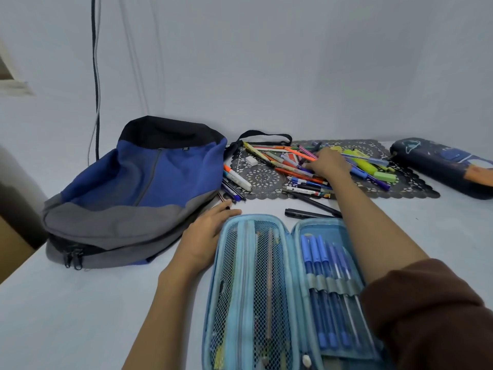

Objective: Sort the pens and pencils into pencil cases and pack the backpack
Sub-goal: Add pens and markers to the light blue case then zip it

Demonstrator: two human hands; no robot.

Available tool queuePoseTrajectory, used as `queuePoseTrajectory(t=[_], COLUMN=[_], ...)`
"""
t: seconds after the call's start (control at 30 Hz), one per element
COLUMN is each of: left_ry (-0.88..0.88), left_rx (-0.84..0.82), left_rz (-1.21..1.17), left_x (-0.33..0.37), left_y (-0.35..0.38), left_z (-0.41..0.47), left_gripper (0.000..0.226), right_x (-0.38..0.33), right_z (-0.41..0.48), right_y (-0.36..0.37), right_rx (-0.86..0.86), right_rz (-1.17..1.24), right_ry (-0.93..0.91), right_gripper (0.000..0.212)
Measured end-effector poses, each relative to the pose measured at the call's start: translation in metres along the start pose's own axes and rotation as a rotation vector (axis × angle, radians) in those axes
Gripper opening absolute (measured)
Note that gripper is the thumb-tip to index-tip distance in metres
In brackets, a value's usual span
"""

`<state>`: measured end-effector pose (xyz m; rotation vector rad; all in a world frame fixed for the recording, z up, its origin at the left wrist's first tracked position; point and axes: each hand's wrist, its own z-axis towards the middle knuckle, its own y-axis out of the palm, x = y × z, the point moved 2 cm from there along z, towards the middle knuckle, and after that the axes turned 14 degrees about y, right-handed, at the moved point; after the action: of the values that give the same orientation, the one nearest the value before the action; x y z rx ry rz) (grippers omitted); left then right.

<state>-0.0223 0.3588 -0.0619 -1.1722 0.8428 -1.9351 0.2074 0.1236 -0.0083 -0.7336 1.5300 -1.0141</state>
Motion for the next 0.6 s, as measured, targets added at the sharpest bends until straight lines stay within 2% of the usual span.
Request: queuePoseTrajectory(t=[0.13,0.2,0.33,0.47,0.6], left_ry=[-0.004,-0.001,0.003,0.004,0.004], left_rx=[0.007,0.006,0.009,0.005,0.004], left_rz=[-0.022,-0.022,-0.031,-0.026,-0.023], left_x=[0.0,0.0,-0.002,-0.001,0.0], left_y=[0.0,0.0,0.001,0.001,0.0], left_z=[0.0,0.0,0.0,-0.001,0.0], left_gripper=[0.073,0.073,0.07,0.071,0.073], right_x=[-0.006,-0.011,-0.011,-0.003,0.003], right_z=[-0.007,-0.008,-0.013,-0.009,-0.007], right_y=[-0.004,-0.006,-0.012,-0.017,-0.028], right_rx=[0.018,-0.03,-0.14,-0.2,-0.273], right_rz=[-0.111,-0.146,-0.234,-0.205,-0.113], right_ry=[-0.049,-0.083,-0.094,-0.081,-0.057], right_gripper=[0.036,0.029,0.03,0.021,0.025])
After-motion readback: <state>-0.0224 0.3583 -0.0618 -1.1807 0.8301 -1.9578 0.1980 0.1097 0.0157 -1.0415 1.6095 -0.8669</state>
